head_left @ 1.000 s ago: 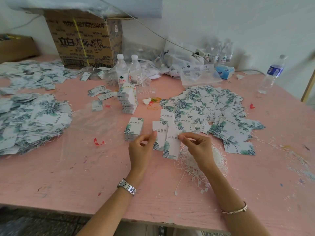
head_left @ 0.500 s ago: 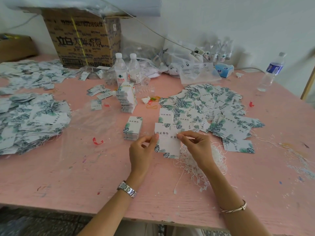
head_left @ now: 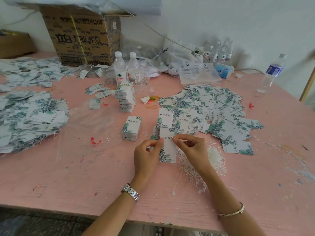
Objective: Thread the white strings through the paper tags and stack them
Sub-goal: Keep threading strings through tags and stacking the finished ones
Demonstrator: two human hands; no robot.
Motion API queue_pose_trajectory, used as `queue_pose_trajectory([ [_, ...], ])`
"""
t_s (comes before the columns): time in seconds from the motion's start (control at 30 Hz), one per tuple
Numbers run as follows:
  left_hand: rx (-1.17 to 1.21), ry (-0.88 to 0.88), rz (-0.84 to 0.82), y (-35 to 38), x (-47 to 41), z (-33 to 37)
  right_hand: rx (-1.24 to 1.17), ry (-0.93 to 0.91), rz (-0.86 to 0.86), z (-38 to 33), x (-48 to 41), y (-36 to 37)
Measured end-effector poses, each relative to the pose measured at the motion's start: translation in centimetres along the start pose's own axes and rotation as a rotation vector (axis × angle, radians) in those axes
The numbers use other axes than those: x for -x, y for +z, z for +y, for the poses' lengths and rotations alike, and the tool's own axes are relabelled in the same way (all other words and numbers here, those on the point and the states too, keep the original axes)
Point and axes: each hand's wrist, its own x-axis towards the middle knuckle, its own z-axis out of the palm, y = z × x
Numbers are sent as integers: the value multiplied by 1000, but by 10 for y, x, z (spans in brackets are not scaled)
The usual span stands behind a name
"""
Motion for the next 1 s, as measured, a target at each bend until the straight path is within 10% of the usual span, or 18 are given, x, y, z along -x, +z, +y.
queue_pose_trajectory([
  [1.0,144,-39,-21,0,0,-9,154,-70,-22,2,0,0],
])
